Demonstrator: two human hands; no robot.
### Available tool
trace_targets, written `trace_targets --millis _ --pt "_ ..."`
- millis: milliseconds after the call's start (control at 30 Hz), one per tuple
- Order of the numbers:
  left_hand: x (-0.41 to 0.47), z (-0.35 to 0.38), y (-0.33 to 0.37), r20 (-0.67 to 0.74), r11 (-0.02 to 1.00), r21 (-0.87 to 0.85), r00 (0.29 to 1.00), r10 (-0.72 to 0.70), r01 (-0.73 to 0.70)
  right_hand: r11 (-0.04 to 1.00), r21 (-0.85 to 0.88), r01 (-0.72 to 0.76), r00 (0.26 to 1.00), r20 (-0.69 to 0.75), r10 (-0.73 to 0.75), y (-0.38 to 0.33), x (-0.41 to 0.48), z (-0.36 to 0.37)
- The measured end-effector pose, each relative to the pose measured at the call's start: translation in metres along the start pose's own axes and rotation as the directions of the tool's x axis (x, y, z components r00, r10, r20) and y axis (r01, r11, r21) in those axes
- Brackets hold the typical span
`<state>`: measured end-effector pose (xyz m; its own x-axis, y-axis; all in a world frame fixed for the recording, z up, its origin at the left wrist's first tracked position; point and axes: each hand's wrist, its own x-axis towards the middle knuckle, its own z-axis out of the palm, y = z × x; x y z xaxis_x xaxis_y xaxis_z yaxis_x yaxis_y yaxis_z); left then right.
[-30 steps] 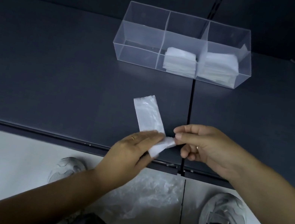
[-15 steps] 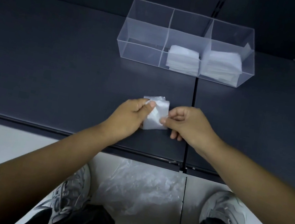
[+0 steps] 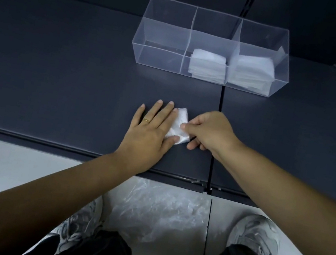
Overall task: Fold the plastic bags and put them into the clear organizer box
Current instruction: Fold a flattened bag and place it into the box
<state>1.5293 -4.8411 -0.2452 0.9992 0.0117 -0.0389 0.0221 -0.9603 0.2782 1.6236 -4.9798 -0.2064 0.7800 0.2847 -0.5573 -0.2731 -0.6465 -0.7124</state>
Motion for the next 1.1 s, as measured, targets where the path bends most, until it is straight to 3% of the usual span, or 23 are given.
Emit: trace_targets --millis 100,233,367,567,867,1000,1100 --pt "-0.001 0.005 -0.006 0.048 0.994 0.105 0.998 -0.026 0.021 0.962 -0.239 0.131 0.983 -0.092 -0.157 0.001 -0.002 0.001" --pt "0.002 0.004 -0.008 0.066 0.99 0.136 0.997 -0.032 0.023 0.796 -0.541 0.272 0.871 -0.213 -0.443 0.019 -0.015 0.02" --pt "0.005 0.004 -0.009 0.089 0.987 0.152 0.994 -0.058 0.044 0.719 -0.642 0.266 0.818 -0.244 -0.521 0.039 -0.015 0.021" --pt "0.006 0.003 -0.009 0.103 0.986 0.149 0.99 -0.096 0.08 0.735 -0.621 0.271 0.782 -0.303 -0.545 0.043 -0.018 0.021" --pt "-0.001 0.005 0.013 0.119 0.955 0.192 0.961 -0.251 0.226 0.838 -0.459 0.297 0.877 -0.217 -0.43 0.014 -0.015 0.024" --pt "-0.006 0.0 0.015 0.178 0.971 0.005 0.956 -0.235 0.238 0.94 -0.184 0.287 0.935 -0.159 -0.317 0.003 -0.013 0.015" --pt "-0.006 -0.023 0.003 0.248 0.898 -0.358 0.953 -0.174 0.257 0.955 0.071 0.288 0.957 -0.047 -0.285 0.001 -0.017 0.002"
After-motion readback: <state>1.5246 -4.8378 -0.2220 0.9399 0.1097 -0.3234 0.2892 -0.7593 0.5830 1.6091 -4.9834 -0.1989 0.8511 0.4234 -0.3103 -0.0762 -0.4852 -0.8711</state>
